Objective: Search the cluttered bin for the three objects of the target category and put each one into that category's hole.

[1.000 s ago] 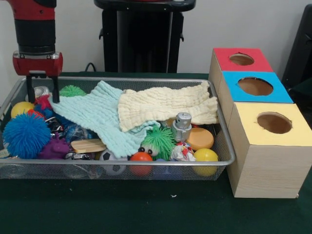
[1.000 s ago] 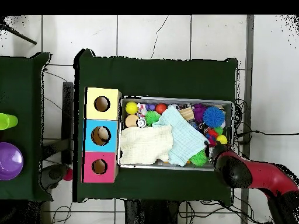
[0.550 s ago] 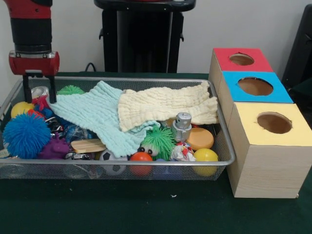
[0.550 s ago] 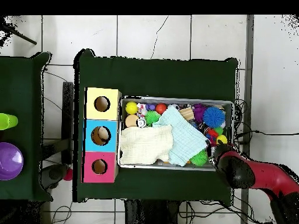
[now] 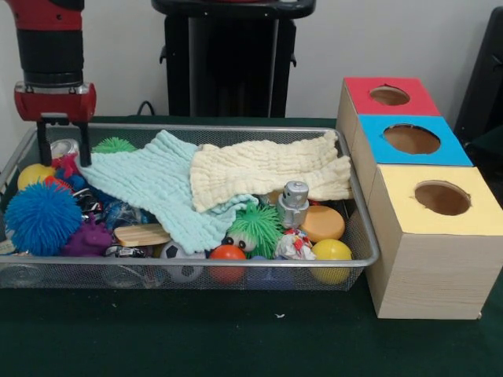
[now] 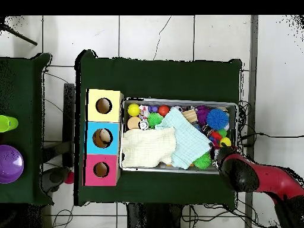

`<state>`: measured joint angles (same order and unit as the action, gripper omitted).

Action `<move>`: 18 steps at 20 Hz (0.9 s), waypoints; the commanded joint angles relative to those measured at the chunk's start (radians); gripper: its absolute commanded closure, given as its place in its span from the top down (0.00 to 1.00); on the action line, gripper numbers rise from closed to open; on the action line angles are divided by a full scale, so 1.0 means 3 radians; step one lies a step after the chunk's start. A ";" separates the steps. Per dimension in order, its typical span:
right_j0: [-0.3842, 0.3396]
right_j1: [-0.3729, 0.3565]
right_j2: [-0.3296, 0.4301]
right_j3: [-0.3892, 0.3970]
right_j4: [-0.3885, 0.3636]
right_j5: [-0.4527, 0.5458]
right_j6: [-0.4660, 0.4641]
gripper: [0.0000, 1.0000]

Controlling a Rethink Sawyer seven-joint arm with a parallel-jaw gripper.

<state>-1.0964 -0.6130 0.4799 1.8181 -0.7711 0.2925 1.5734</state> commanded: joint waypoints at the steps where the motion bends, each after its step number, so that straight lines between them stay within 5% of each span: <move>1: 0.0011 0.0233 0.0141 -0.0202 -0.0086 0.0039 -0.0110 1.00; 17: 0.0226 0.0429 -0.0099 -0.0281 -0.0179 0.0001 0.0012 1.00; 18: 0.0233 0.0428 -0.0101 -0.0284 -0.0172 0.0060 -0.0035 0.00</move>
<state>-1.0586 -0.5401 0.4665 1.8086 -0.7709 0.2919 1.5732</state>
